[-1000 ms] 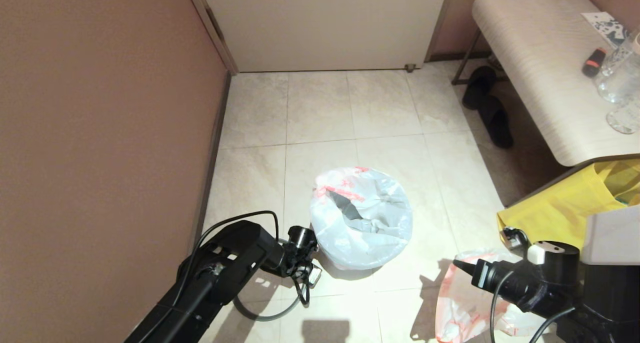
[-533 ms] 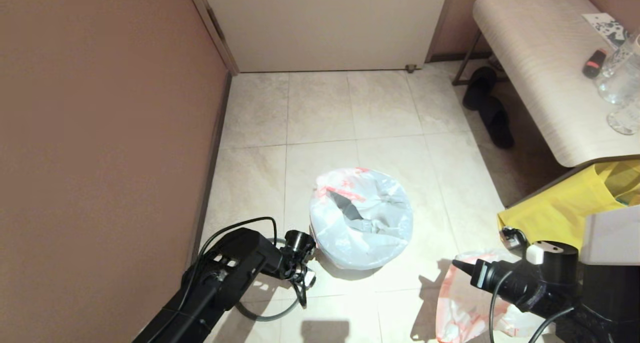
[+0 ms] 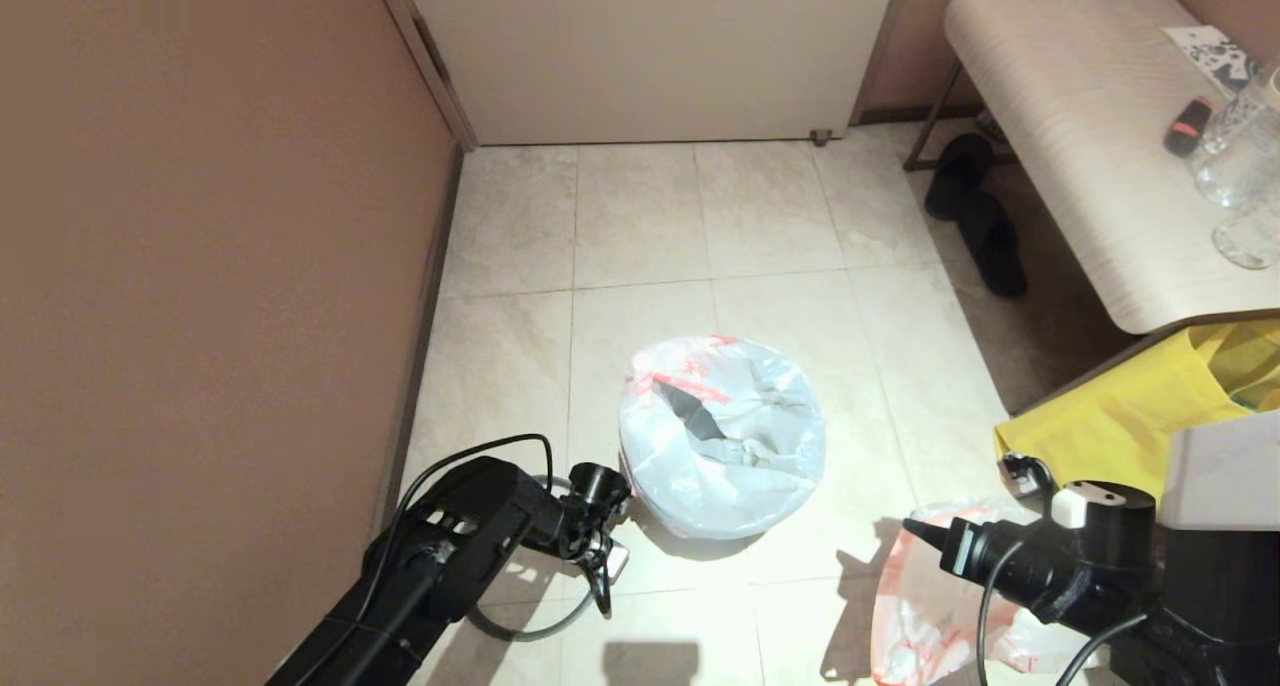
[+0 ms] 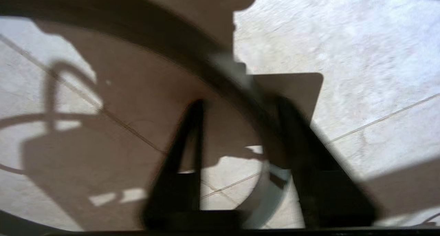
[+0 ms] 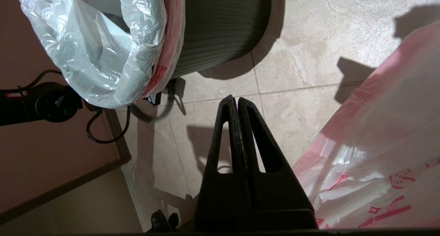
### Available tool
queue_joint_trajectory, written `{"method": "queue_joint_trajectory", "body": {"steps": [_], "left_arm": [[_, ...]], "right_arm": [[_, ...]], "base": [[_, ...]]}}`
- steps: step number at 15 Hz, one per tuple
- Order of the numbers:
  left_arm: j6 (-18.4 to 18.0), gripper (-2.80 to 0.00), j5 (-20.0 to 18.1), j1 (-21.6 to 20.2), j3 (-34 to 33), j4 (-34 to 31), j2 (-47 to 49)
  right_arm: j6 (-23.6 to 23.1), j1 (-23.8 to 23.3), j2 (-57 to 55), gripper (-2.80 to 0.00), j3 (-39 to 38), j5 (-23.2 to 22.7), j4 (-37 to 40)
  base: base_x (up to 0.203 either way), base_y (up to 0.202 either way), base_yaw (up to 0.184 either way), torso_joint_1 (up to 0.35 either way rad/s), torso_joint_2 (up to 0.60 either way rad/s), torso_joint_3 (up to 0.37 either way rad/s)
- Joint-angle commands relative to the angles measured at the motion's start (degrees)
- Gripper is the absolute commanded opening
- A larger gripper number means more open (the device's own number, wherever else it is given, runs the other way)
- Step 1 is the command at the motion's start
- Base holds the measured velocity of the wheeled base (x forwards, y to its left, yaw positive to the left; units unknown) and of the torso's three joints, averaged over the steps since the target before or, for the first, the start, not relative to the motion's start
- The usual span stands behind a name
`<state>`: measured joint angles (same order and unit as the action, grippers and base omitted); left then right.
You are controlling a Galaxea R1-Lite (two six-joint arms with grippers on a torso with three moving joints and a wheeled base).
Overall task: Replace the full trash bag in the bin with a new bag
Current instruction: Place the trash can ring on the trash can
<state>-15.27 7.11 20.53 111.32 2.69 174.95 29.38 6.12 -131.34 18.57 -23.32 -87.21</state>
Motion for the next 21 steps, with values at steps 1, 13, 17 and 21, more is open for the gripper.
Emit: {"method": "queue_joint_trajectory", "body": {"steps": [1, 13, 17, 21], "left_arm": [[-0.1, -2.8, 0.0, 0.0, 0.1, 0.1, 0.4], [10.0, -2.8, 9.2, -3.6, -16.5, 2.0, -28.1], [13.5, -2.8, 12.5, -2.0, -25.3, 1.7, -45.9], [13.1, -2.8, 14.7, 6.2, -19.4, -6.0, -51.9]], "right_arm": [[0.2, 0.0, -0.1, -2.8, 0.1, -0.1, -2.1], [-0.4, 0.4, 1.1, -2.8, -1.2, -0.6, -2.4], [-1.1, 0.6, 1.0, -2.8, -1.9, -0.6, -2.7], [-1.1, 0.6, 1.5, -2.8, -2.0, -0.7, -2.7]], "base": [[0.0, 0.0, 0.0, 0.0, 0.0, 0.0], [0.0, 0.0, 0.0, 0.0, 0.0, 0.0], [0.0, 0.0, 0.0, 0.0, 0.0, 0.0], [0.0, 0.0, 0.0, 0.0, 0.0, 0.0]]}}
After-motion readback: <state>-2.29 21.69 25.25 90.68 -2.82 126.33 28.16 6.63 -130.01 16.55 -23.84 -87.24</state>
